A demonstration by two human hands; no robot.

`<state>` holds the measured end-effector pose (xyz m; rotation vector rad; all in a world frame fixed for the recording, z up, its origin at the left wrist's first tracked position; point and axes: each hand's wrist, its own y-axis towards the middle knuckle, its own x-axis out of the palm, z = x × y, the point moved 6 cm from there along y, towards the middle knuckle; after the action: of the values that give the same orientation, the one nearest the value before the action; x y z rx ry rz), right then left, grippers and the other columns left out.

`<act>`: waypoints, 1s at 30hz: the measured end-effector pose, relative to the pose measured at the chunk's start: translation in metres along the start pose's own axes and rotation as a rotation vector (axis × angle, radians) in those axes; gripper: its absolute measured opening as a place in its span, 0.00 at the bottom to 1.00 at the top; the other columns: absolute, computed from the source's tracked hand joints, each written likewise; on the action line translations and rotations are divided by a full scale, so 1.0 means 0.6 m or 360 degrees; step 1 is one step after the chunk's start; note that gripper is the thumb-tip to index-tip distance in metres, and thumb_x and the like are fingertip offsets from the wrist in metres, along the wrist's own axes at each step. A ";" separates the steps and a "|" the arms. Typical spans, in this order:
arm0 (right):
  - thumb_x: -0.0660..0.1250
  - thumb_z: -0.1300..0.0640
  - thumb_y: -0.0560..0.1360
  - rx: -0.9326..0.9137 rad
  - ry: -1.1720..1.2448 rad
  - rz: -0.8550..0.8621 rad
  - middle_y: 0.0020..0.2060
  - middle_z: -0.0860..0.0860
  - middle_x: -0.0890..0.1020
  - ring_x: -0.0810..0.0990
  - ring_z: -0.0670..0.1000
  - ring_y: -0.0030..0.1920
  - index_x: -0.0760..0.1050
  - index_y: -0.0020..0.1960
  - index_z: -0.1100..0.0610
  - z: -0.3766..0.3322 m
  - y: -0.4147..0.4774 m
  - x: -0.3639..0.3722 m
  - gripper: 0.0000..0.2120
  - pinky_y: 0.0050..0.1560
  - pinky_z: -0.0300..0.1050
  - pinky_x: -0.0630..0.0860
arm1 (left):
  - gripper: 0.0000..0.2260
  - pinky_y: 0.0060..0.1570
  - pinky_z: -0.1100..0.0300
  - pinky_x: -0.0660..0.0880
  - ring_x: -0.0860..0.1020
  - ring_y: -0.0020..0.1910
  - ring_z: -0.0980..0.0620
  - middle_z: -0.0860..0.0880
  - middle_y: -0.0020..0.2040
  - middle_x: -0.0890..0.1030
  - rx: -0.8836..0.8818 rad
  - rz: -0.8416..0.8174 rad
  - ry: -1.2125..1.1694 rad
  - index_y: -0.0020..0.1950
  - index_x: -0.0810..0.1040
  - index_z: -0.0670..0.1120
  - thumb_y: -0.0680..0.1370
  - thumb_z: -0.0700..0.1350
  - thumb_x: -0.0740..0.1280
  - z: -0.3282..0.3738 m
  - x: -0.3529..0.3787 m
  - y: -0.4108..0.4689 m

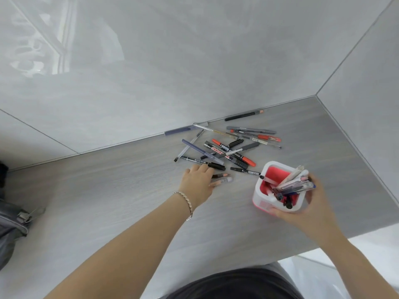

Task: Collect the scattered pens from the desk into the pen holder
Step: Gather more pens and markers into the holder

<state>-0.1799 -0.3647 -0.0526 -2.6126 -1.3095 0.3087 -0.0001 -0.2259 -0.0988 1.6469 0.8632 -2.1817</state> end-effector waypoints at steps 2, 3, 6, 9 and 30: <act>0.75 0.79 0.57 -0.0018 -0.0085 0.0041 0.50 0.50 0.75 0.80 0.32 0.41 0.66 0.55 0.48 0.000 -0.001 0.002 0.38 0.37 0.24 0.75 | 0.15 0.52 0.52 0.71 0.69 0.60 0.44 0.43 0.62 0.71 -0.0032 -0.0042 0.0143 0.61 0.66 0.41 0.75 0.42 0.61 0.009 0.008 0.006; 0.77 0.77 0.55 -0.0052 -0.0186 0.0063 0.51 0.49 0.76 0.80 0.32 0.43 0.66 0.54 0.43 0.006 -0.001 0.001 0.41 0.39 0.23 0.75 | 0.14 0.49 0.53 0.73 0.70 0.59 0.43 0.42 0.61 0.71 -0.0053 -0.0074 0.0230 0.61 0.65 0.40 0.76 0.41 0.61 0.012 0.013 0.005; 0.77 0.75 0.56 -0.0051 -0.0302 0.0048 0.49 0.42 0.74 0.77 0.29 0.46 0.63 0.50 0.38 0.002 -0.008 0.020 0.41 0.39 0.19 0.71 | 0.11 0.48 0.53 0.74 0.72 0.57 0.42 0.40 0.59 0.72 -0.0037 -0.0191 0.0460 0.59 0.65 0.37 0.78 0.37 0.57 0.012 0.032 -0.010; 0.75 0.77 0.57 -0.0010 -0.0298 -0.0045 0.46 0.41 0.73 0.74 0.23 0.39 0.63 0.46 0.42 -0.017 -0.017 0.047 0.37 0.35 0.16 0.68 | 0.09 0.46 0.53 0.73 0.74 0.55 0.42 0.41 0.57 0.74 -0.0130 -0.0204 0.0301 0.58 0.68 0.39 0.78 0.37 0.56 -0.006 0.026 -0.038; 0.79 0.63 0.57 -0.0015 -0.0464 -0.0571 0.50 0.40 0.76 0.76 0.31 0.51 0.62 0.52 0.34 0.018 -0.021 0.179 0.38 0.48 0.24 0.72 | 0.08 0.44 0.76 0.71 0.77 0.43 0.69 0.56 0.46 0.81 -0.0398 0.0618 -0.1789 0.49 0.81 0.44 0.74 0.36 0.66 0.016 -0.064 -0.192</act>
<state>-0.1294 -0.2702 -0.0697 -2.3388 -1.8405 0.6381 -0.0584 -0.1466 -0.0270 0.2628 0.3851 -2.1019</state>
